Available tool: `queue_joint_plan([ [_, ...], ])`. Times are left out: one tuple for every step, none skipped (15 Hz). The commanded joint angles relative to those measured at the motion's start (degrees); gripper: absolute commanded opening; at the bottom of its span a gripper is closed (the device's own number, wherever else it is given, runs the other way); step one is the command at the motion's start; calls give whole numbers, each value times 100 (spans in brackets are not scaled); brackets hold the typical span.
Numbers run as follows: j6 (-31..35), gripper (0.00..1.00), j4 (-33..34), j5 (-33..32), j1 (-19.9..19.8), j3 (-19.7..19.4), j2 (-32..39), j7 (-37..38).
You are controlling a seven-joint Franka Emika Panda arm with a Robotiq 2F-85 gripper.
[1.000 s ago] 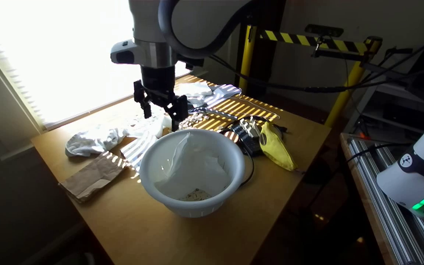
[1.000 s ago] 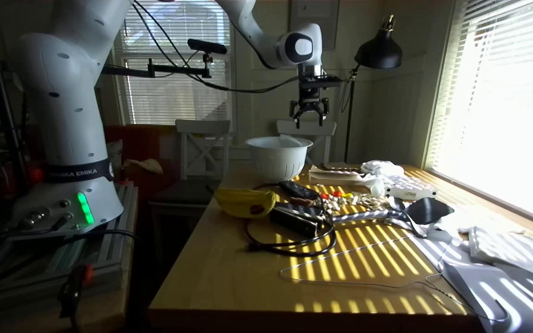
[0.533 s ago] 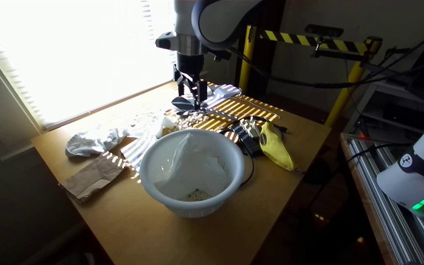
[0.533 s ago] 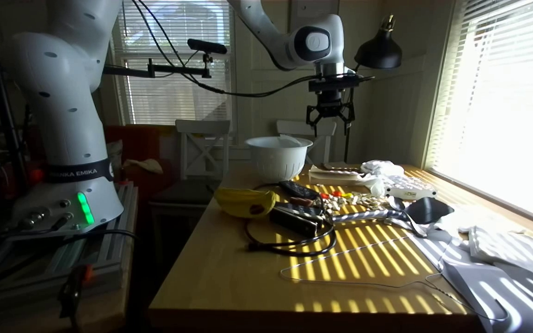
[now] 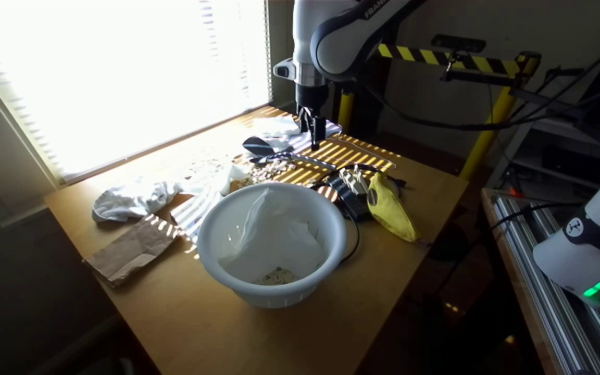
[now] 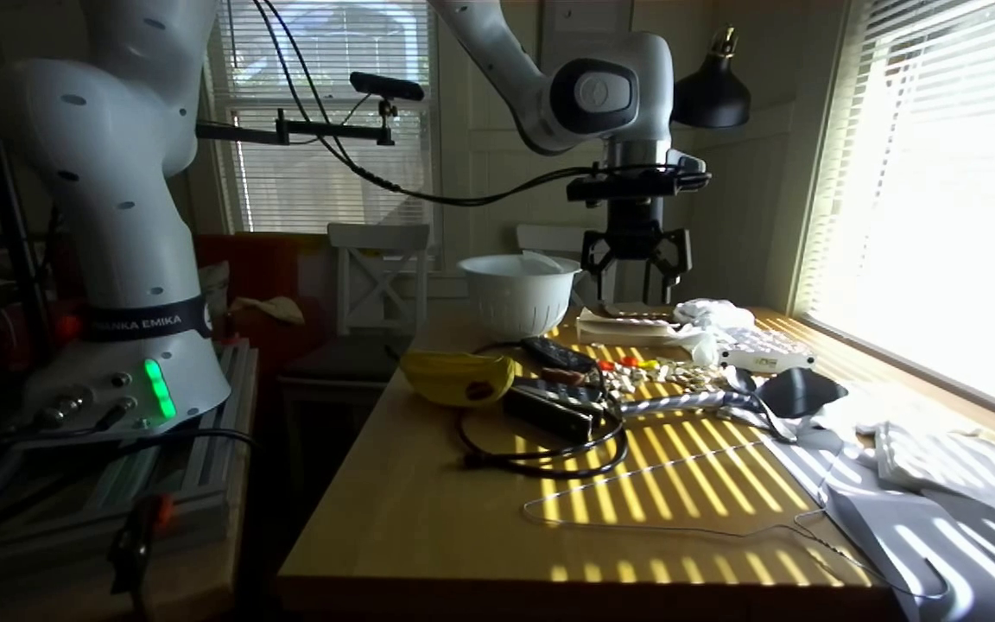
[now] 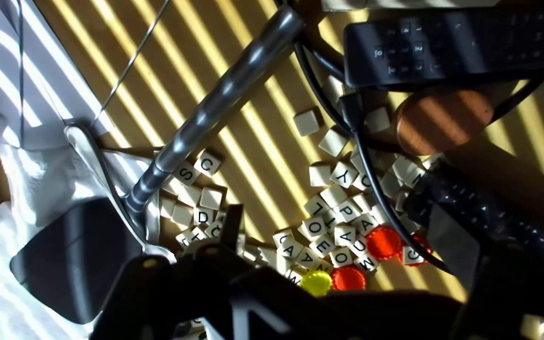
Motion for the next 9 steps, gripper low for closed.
queue_joint_plan([
  [-19,100,8,-42,-55,75,-10,64],
  [-248,100,342,156,24,36,167,680],
  [-342,100,703,301,-64,54,414,817],
  [-439,100,901,422,-159,75,546,950],
  [-578,100,1156,577,-269,95,717,1031],
  [-710,100,1372,724,-359,111,846,1133],
  [-921,100,1659,854,-446,116,1028,1243],
  [-1041,100,1850,964,-527,107,1155,1379],
  [-1166,100,2085,1082,-630,110,1346,1498],
])
